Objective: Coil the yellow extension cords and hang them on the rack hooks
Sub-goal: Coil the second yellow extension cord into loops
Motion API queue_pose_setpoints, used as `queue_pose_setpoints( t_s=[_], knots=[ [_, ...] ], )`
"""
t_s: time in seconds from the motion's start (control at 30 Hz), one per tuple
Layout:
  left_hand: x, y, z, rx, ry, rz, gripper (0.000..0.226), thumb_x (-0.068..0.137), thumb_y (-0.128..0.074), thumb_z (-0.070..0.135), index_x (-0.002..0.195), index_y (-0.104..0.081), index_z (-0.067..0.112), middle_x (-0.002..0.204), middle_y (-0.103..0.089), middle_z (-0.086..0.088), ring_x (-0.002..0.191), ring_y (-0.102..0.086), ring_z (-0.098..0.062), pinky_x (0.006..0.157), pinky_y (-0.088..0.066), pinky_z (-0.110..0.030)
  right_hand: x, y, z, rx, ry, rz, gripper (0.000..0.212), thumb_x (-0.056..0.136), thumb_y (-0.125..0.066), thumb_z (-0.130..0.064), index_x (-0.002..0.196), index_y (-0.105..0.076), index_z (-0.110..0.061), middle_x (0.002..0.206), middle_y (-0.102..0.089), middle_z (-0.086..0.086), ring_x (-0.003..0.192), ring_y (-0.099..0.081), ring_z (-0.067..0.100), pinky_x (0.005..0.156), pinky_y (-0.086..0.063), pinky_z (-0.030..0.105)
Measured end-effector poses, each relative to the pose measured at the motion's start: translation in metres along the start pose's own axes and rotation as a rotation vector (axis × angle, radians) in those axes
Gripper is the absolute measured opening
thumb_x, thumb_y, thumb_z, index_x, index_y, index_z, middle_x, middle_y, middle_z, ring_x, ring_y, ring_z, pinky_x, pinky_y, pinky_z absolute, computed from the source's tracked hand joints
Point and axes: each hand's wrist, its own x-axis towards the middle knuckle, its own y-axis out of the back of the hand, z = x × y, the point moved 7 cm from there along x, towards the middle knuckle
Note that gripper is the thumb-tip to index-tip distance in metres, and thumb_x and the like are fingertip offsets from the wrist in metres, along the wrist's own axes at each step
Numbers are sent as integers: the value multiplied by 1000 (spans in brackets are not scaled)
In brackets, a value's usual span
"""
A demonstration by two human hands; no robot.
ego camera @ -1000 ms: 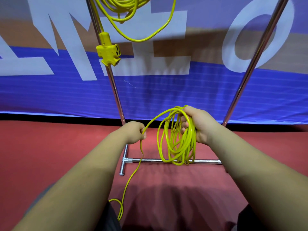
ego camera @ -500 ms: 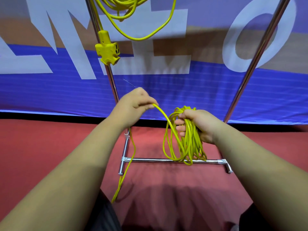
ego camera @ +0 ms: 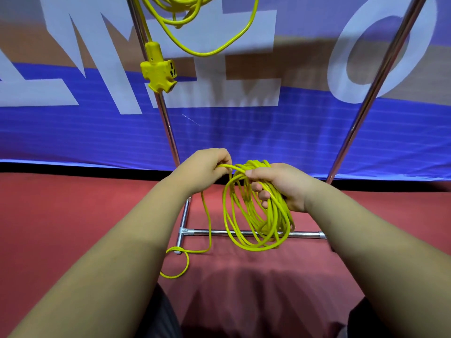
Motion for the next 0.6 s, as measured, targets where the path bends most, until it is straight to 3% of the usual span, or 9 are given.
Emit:
queue_pose_setpoints(
  t_s=[0.13,0.33,0.5,0.6],
  knots=[
    [-3,-1,-18,-51,77,1,5,96,-69,32,96,-64,30,88,-68,9,84,-62,-8,69,-48,-29,-2,1,0,-4,7,-4,8,100,-68,-20,93,-68,-17,65,-45,0,47,-37,14,52,-45,31],
    [-11,-26,-53,-68,266,-123,8,98,-60,33,94,-64,27,83,-65,1,71,-56,-16,68,-50,-38,-4,15,-13,72,75,95,22,98,-72,-23,78,-63,-21,59,-35,-4,43,-30,11,52,-38,29],
    [-24,-47,-82,66,371,-228,12,97,-58,26,94,-65,17,89,-71,-5,87,-67,-27,81,-55,-42,-10,33,-25,294,124,160,26,102,-63,-22,77,-56,-26,52,-30,-11,37,-27,6,45,-34,24],
    [-40,-60,-109,161,476,-345,17,97,-60,25,93,-68,11,95,-74,-10,93,-68,-32,81,-52,-36,-17,50,-39,519,208,179,24,103,-57,-26,80,-50,-27,47,-28,-11,34,-25,4,44,-34,21]
  ],
)
